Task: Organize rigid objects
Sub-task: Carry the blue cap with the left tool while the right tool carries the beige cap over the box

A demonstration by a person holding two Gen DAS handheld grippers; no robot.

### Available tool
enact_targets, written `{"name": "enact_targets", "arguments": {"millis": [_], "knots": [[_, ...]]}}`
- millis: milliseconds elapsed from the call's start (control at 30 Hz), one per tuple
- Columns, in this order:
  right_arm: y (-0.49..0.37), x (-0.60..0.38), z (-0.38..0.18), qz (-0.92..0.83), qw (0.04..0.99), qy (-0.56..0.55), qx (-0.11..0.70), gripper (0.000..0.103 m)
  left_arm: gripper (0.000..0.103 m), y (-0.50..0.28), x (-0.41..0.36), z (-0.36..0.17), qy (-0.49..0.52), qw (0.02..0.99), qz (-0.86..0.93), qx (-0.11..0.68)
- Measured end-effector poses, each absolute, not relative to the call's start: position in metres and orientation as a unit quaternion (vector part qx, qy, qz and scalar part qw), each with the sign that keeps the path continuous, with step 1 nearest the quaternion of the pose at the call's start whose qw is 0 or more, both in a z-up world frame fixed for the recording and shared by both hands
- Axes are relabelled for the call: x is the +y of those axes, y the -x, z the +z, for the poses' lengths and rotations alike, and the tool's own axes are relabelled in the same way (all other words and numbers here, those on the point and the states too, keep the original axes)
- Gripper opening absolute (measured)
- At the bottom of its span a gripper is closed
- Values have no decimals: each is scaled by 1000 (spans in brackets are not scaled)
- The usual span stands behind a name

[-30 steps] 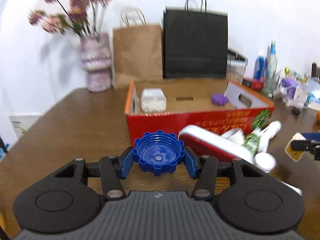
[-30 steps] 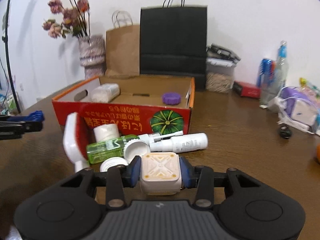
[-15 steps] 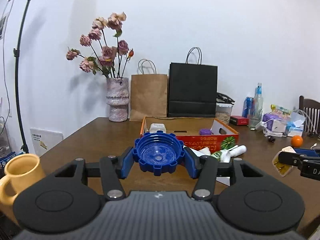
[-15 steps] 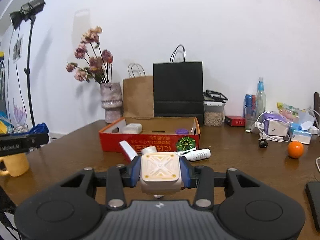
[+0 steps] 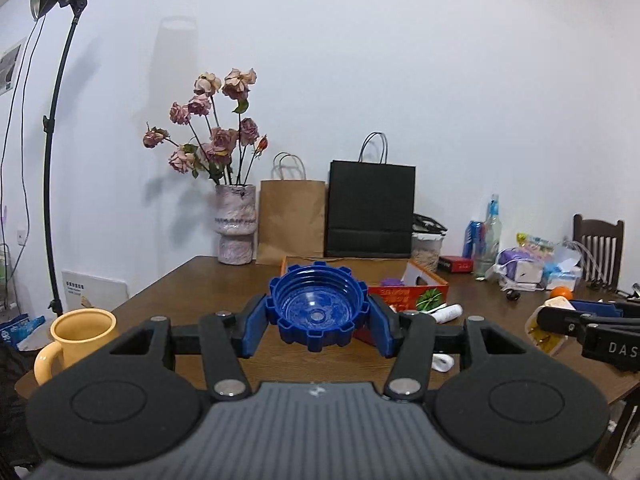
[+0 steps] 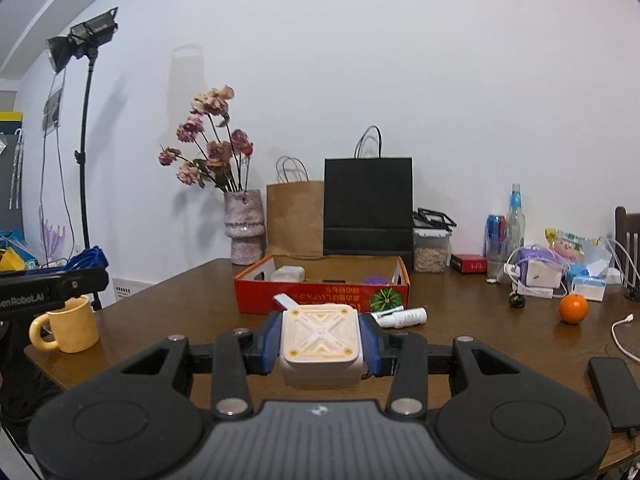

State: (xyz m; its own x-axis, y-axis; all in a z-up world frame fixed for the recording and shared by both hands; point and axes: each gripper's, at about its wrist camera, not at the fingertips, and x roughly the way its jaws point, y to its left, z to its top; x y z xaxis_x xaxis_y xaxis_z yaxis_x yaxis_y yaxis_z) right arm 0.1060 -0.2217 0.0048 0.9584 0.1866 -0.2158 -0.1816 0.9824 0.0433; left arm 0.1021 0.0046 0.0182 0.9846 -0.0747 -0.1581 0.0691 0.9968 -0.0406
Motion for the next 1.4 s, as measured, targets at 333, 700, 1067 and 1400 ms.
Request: {"name": "enact_targets", "arguments": {"millis": [333,700,1067,1400], "knots": [[-104,-218,7,95,990,-17,107,41,53,-100,6,19,19,996,-34,74],[-158,-217,6,105,987,-20,121,41,53,-145,7,15,16,995,-32,92],[-295,-235,33,154,974,-48,158,41,53,-270,-4,46,13,994,-56,97],[-486,-255,57,162,955,-85,231,41,53,-463,-14,64,65,973,-84,206]]}}
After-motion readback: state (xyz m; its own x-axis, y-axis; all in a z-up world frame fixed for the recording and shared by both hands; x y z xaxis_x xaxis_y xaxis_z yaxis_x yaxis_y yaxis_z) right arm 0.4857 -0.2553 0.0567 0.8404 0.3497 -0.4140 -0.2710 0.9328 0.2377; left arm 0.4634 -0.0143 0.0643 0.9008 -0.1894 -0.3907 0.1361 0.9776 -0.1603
